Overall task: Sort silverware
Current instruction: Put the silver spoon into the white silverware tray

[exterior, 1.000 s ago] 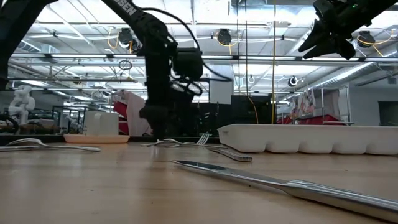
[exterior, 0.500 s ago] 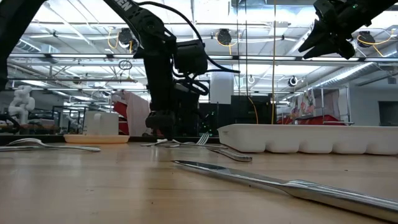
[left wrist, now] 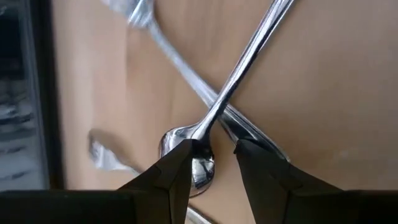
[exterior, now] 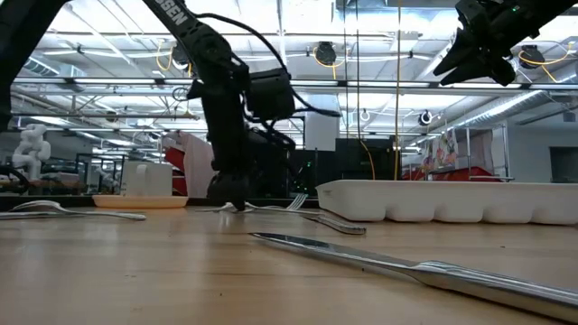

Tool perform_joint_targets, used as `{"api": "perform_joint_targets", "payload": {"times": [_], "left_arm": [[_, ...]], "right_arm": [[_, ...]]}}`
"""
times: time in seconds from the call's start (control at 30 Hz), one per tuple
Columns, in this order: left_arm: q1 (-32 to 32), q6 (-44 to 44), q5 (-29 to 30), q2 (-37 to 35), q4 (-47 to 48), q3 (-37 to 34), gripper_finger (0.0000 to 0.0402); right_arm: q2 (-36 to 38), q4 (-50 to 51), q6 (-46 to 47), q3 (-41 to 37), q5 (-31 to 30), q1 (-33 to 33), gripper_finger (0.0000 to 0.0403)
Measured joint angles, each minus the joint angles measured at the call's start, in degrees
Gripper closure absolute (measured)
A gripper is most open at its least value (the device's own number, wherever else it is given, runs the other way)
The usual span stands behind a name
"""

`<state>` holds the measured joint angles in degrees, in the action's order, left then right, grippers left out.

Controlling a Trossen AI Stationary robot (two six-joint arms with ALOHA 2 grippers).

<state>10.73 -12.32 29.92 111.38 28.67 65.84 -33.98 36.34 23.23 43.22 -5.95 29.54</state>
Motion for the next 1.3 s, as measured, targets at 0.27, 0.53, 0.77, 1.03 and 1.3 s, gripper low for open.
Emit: {"api": "perform_joint_targets", "payload": {"times": [0.27,0.53,0.77,1.03,1.3], "left_arm": [[1.1,3.6,2.3,-0.2,-2.8,-2.7,0.0373],[0.4,4.6,-0.1,-1.2,3.7,0.4,0.0398],[0.4,6.8,-0.3,-5.5,6.5,1.9,0.04],[0.6,9.0,-2.6,-12.0,7.9,1.9,0.0399],[1.5,24.2,-17.4,-18.3,12.0,1.9,0.0334]], "right_arm": [[0.0,0.0,3.0,0.0,0.0,0.0,0.0261],[0.0,0.0,4.6,0.0,0.1,0.0,0.0261],[0.0,0.0,4.6,0.0,0.1,0.0,0.0261],[-0.4,0.3,4.3,0.0,-0.1,0.0,0.0261],[-11.2,-7.7,-1.2,0.0,3.8,-1.7,0.0215]]}}
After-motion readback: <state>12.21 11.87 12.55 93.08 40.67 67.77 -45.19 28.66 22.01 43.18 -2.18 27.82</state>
